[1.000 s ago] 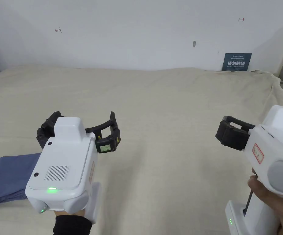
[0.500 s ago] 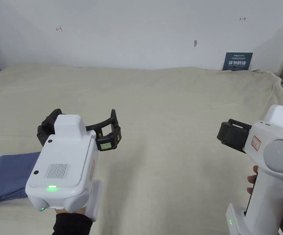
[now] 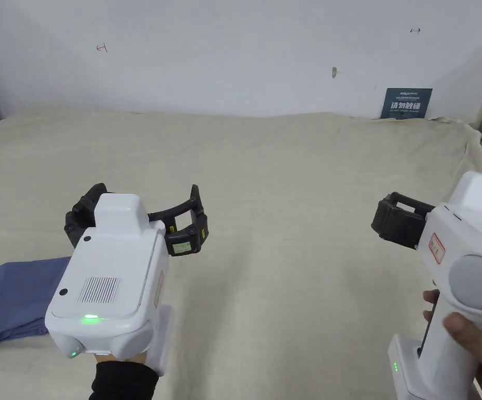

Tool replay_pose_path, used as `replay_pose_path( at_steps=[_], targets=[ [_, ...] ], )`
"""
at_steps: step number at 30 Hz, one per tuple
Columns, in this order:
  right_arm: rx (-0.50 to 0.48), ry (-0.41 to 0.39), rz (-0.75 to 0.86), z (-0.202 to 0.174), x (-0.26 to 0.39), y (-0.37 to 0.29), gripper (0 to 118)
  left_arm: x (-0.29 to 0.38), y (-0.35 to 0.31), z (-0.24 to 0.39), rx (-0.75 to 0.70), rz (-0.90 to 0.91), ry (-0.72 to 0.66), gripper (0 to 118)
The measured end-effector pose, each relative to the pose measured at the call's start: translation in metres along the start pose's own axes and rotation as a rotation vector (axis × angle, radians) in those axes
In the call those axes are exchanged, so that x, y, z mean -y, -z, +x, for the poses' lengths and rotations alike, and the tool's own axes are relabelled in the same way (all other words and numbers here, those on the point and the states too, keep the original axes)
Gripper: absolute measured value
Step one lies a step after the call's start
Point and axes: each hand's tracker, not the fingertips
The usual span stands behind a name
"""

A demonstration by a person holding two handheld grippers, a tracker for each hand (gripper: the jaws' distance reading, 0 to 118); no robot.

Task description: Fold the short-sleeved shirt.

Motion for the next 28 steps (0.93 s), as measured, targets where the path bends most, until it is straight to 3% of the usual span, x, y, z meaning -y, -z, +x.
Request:
replay_pose_path(
  at_steps=[12, 28],
  targets=[
    [-0.099, -0.066, 0.275, 0.01, 0.019, 0.003, 117, 0.001, 0.0, -0.002, -0.005, 0.0, -0.01, 118],
    [-0.123, -0.142, 0.378, 0.004, 0.028, -0.007, 118, 0.002, 0.0, 0.0, 0.001, 0.003, -0.012, 118]
  ],
)
